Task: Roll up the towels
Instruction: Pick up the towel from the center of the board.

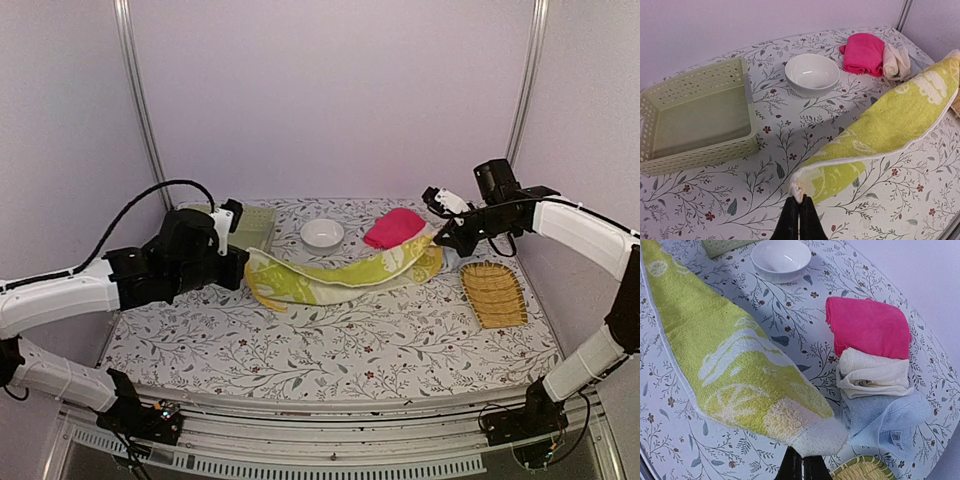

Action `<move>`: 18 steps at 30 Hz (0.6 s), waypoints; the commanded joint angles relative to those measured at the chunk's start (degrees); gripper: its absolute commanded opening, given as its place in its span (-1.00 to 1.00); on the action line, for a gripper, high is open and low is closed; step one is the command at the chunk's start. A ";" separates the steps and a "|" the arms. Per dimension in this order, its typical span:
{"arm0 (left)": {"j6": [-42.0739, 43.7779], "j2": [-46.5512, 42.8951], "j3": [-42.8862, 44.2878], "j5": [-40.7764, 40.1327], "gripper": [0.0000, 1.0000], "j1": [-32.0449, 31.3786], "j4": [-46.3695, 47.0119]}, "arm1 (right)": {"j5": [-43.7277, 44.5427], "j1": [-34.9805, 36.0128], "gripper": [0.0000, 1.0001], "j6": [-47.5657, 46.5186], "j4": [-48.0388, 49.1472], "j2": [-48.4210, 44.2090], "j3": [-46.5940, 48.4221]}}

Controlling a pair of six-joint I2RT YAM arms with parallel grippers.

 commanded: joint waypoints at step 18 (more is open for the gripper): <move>3.96 -26.42 -0.36 -0.33 -1.00 -15.09 -8.00 | -31.10 -2.70 -0.96 -7.89 -17.74 -32.58 -10.43</move>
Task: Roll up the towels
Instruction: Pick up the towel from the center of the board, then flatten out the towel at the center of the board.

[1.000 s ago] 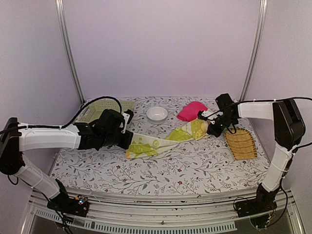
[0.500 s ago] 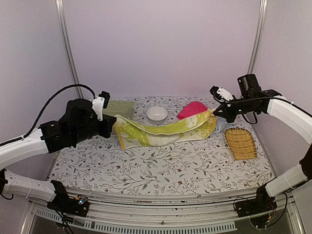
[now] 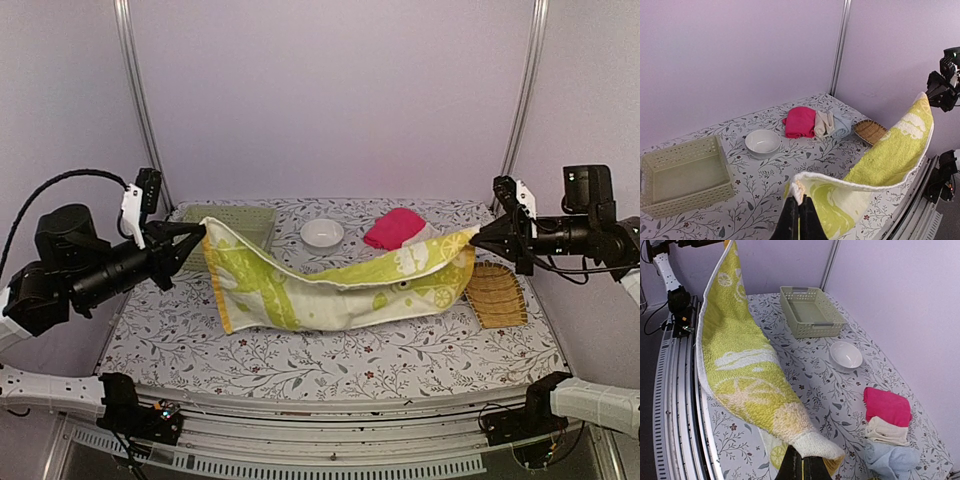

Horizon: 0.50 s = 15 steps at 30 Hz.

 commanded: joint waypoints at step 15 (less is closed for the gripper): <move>-5.87 42.23 3.18 0.03 -0.10 26.03 11.53 | 3.97 -11.25 -0.20 21.32 14.31 49.51 12.23</move>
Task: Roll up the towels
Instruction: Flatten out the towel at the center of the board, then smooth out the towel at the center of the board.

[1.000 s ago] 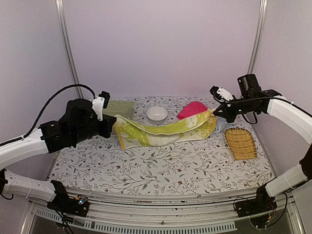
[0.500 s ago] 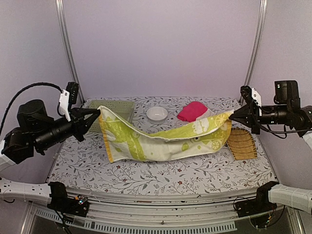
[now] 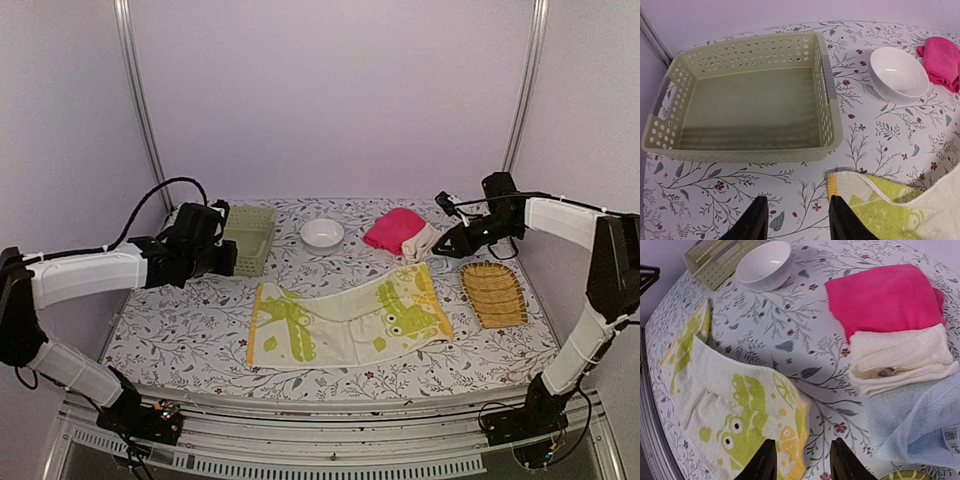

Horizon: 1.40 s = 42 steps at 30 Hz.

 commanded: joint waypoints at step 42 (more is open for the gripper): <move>-14.74 12.07 -9.50 25.99 -1.00 -17.81 -16.52 | 26.07 15.30 -0.56 -10.58 5.34 0.44 -22.51</move>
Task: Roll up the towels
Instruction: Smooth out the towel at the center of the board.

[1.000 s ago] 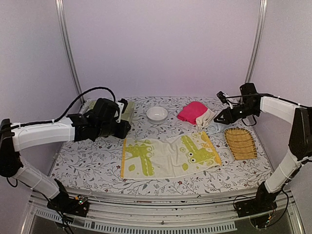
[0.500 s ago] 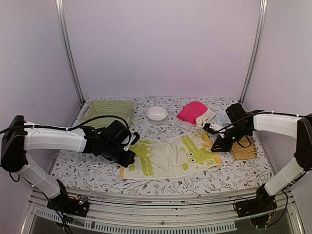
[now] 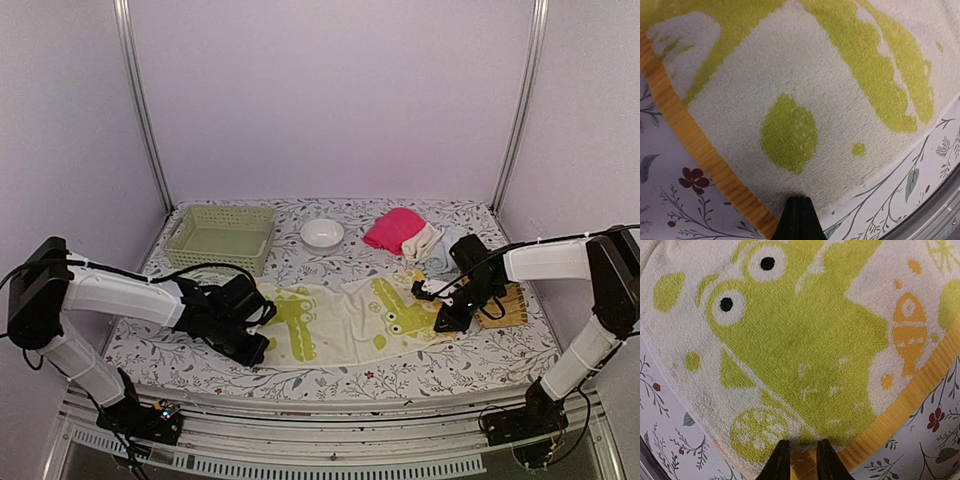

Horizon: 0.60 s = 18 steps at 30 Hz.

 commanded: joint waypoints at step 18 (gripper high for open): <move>-16.53 -21.80 -8.67 4.19 -1.00 -2.47 -12.13 | 2.54 10.59 -0.47 -1.49 -11.61 -8.68 -3.35</move>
